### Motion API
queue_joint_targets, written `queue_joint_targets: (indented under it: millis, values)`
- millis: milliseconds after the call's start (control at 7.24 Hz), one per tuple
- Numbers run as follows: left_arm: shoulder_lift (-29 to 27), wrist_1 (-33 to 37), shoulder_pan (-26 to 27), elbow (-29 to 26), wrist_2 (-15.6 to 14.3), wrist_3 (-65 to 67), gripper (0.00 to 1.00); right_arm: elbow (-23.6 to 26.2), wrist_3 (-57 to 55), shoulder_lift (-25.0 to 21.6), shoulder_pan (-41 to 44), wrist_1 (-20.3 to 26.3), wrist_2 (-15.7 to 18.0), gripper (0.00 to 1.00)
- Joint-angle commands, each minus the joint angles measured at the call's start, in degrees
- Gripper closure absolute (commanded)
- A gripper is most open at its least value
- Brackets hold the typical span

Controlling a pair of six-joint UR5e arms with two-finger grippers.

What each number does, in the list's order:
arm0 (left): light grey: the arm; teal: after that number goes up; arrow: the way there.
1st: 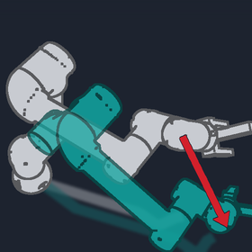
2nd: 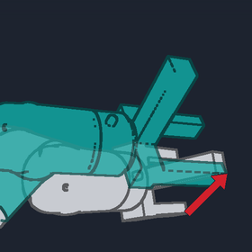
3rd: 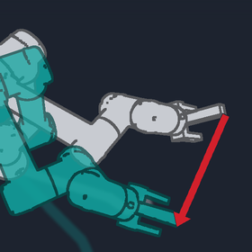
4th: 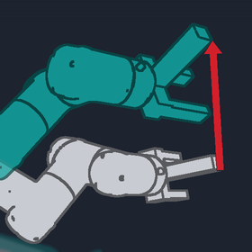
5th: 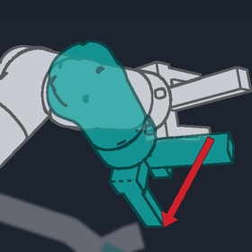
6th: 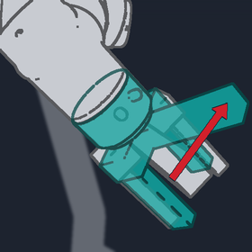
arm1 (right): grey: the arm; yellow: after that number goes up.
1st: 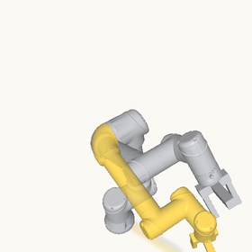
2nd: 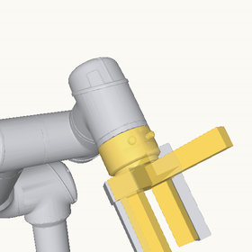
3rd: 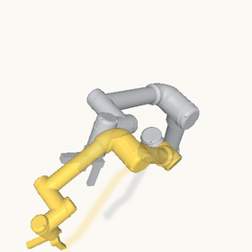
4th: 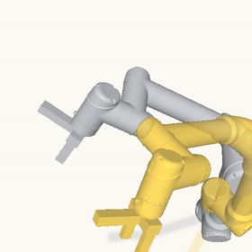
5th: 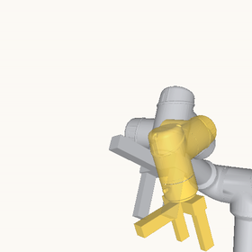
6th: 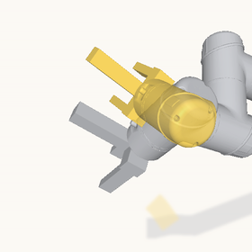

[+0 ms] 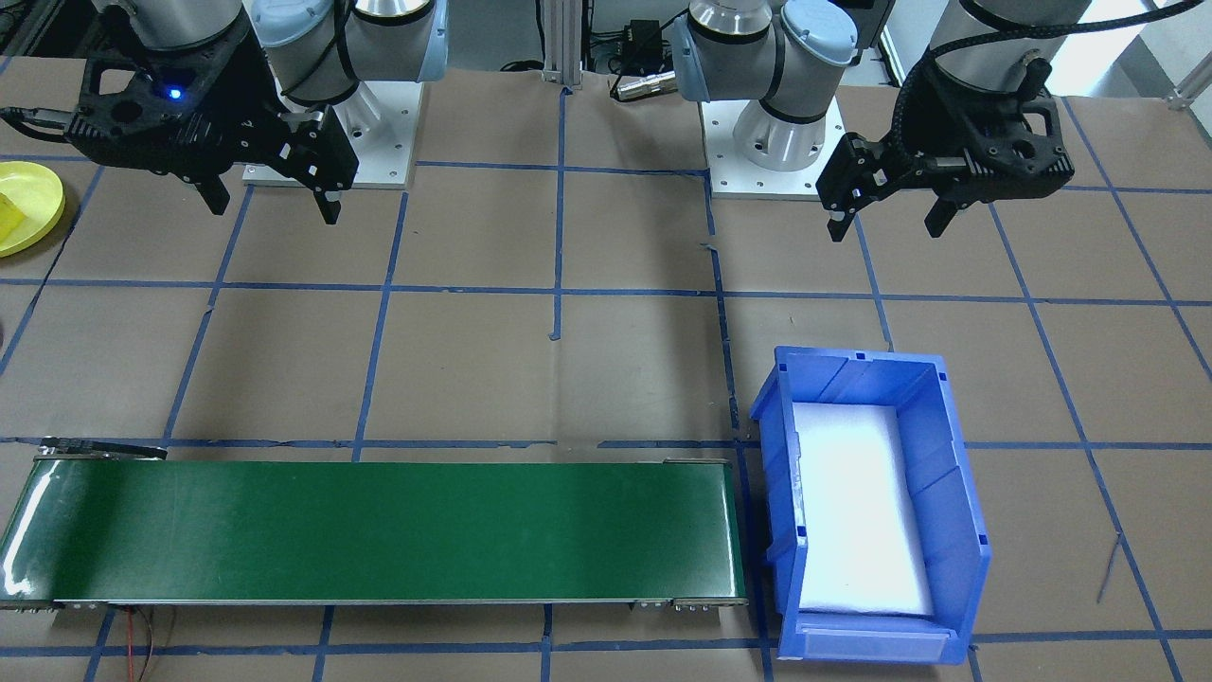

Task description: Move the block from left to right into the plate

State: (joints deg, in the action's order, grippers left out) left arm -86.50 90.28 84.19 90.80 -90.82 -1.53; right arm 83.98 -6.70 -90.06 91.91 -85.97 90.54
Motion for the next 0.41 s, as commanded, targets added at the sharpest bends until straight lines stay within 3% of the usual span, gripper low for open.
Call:
queue_joint_targets:
  millis: [0, 276]
  values:
    - [0.2, 0.3, 0.3, 0.1, -0.3, 0.1, 0.0, 0.2, 0.0, -0.3, -0.2, 0.2, 0.1, 0.0]
    - [0.2, 0.2, 0.2, 0.1, -0.3, 0.0, 0.0, 0.7, 0.2, -0.3, -0.2, 0.0, -0.1, 0.0]
